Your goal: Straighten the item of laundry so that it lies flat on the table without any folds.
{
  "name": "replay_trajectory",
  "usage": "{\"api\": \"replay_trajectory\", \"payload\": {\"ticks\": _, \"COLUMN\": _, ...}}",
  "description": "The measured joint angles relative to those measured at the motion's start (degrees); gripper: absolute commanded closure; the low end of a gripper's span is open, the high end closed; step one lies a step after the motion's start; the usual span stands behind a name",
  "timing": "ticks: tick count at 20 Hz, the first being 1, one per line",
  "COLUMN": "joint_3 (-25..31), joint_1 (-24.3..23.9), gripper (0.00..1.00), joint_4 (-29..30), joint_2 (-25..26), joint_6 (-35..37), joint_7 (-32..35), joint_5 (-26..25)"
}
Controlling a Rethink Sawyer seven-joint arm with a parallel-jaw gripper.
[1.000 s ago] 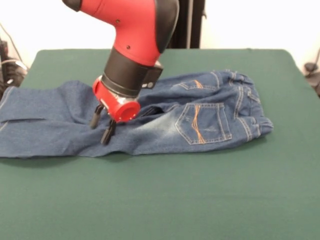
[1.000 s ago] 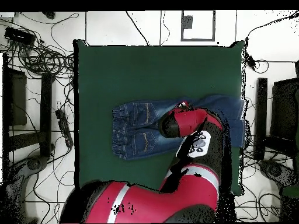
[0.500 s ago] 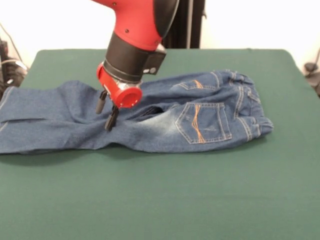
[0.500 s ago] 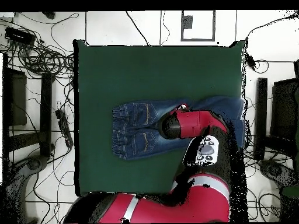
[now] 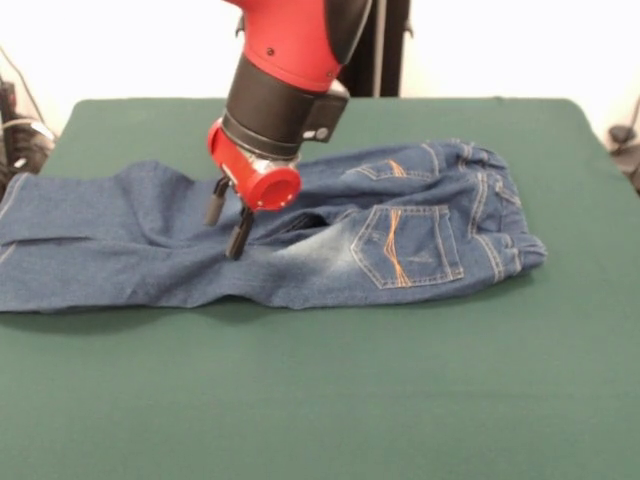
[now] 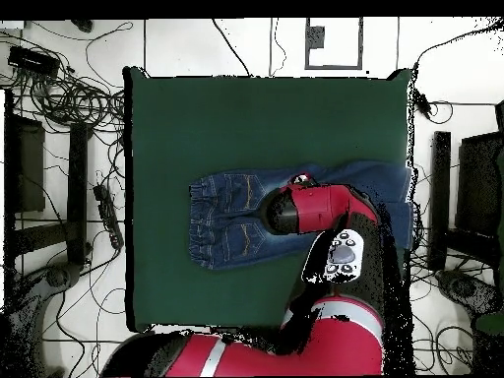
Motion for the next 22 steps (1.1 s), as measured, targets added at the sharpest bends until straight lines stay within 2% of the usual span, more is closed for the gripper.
{"api": "replay_trajectory", "payload": {"ticks": 13, "joint_3": -2.22, "joint_1": 3.79, "gripper": 0.0, "joint_4": 0.85, "joint_2": 0.12, "joint_6": 0.0, "joint_7": 0.0, "joint_5": 0.78}}
{"api": "replay_trajectory", "payload": {"ticks": 22, "joint_3": -7.86, "joint_1": 4.67, "gripper": 0.0, "joint_4": 1.0, "joint_2": 2.56, "joint_6": -0.11, "joint_7": 0.0, "joint_5": 4.27}}
